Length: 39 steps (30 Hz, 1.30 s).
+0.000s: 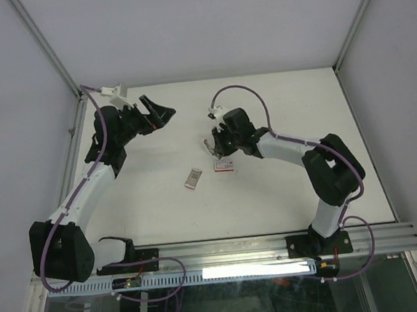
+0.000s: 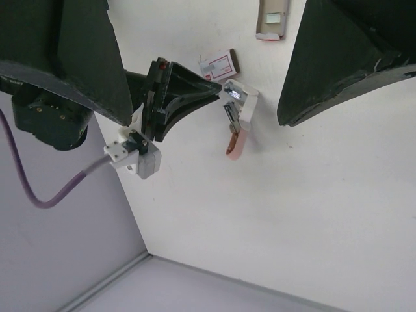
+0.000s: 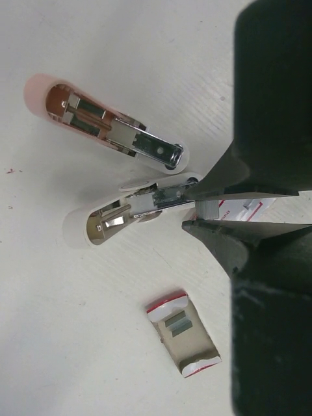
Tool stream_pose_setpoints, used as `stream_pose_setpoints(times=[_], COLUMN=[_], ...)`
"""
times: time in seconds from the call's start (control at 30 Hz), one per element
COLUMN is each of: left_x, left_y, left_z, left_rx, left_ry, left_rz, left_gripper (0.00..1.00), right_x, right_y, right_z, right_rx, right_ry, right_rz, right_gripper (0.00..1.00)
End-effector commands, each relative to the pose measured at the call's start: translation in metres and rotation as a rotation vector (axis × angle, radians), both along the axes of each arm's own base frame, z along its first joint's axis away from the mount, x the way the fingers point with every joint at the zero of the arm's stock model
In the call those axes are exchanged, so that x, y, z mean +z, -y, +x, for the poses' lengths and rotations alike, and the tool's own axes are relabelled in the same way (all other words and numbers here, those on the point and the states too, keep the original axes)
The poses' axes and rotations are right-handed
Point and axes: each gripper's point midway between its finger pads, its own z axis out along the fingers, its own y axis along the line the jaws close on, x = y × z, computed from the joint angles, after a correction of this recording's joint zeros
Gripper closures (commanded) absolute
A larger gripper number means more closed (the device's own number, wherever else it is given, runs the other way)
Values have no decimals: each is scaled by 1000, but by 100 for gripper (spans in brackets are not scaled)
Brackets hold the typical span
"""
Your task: Load the staples into the stapler
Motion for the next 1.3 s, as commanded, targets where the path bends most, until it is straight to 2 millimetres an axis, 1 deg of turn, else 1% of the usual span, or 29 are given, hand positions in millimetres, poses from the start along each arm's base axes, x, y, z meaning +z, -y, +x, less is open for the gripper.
stream_pose_setpoints(times=[0.0, 0.17, 0.27, 0.37, 0.93, 1.07, 1.27], left_x=[24, 30, 33, 34, 30, 29, 26], left_y=[-25, -60, -73, -78, -80, -80, -81], left_z=[-16, -14, -13, -14, -15, -15, -15], left_rx=[-13, 111, 169, 194, 204, 205, 205], left_ry=[-1, 77, 105, 115, 118, 116, 114], left_rz=[83, 282, 329, 346, 349, 350, 352], left_gripper=[1, 1, 1, 1, 1, 1, 1], right_x=[30, 20, 15, 11, -2, 2, 17], right_y=[-29, -29, -27, -25, -22, -24, -29], right_z=[22, 27, 30, 31, 34, 34, 33], right_rx=[99, 108, 107, 101, 109, 117, 150], right_ry=[148, 164, 168, 168, 166, 166, 183], right_rz=[57, 26, 5, -10, -50, -46, -31], right_gripper=[88, 88, 88, 88, 89, 89, 89])
